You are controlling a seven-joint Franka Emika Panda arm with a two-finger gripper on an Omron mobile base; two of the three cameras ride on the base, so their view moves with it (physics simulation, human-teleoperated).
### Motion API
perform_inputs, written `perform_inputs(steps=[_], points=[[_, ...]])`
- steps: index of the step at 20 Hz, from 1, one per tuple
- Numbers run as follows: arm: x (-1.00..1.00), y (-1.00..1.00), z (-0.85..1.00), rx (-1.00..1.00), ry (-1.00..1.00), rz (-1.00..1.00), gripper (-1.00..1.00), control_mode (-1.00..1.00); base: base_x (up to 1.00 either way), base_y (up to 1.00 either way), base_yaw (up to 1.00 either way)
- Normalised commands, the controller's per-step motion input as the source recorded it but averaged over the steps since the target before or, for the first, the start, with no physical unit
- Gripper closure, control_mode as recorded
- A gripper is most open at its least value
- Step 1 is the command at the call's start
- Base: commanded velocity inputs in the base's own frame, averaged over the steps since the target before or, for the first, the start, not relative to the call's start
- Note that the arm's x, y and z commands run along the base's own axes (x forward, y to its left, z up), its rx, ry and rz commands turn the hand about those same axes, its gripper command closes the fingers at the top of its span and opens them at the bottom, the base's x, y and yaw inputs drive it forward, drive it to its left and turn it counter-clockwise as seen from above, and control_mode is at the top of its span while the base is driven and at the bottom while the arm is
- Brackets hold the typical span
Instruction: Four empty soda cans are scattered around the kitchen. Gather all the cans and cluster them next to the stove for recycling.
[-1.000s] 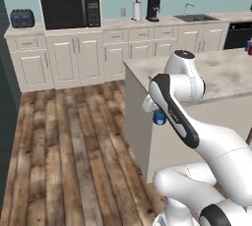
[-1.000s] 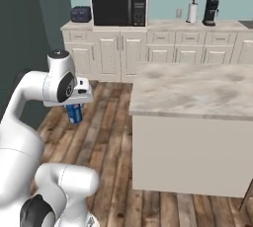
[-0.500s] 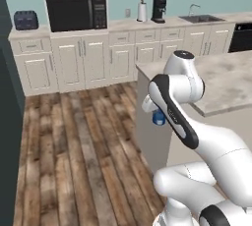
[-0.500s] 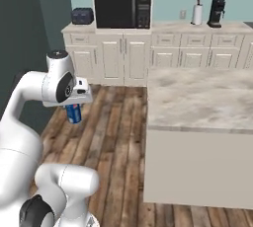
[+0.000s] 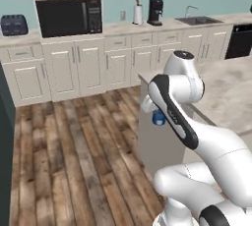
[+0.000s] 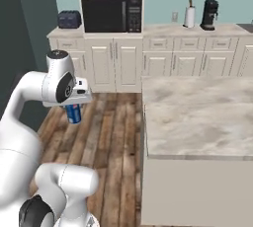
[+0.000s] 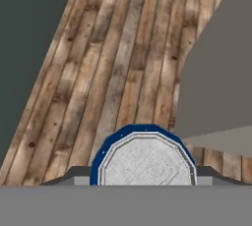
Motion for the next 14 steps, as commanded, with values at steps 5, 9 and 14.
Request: perform_inputs(steps=[5,9,14], points=[[0.00,0.00,0.00,0.00,0.00,0.00,1.00,1.00,0.57,0.49,0.00],[0.00,0.00,0.00,0.00,0.00,0.00,1.00,1.00,0.57,0.49,0.00],[0.00,0.00,0.00,0.00,0.00,0.00,1.00,1.00,0.63,0.41,0.00]])
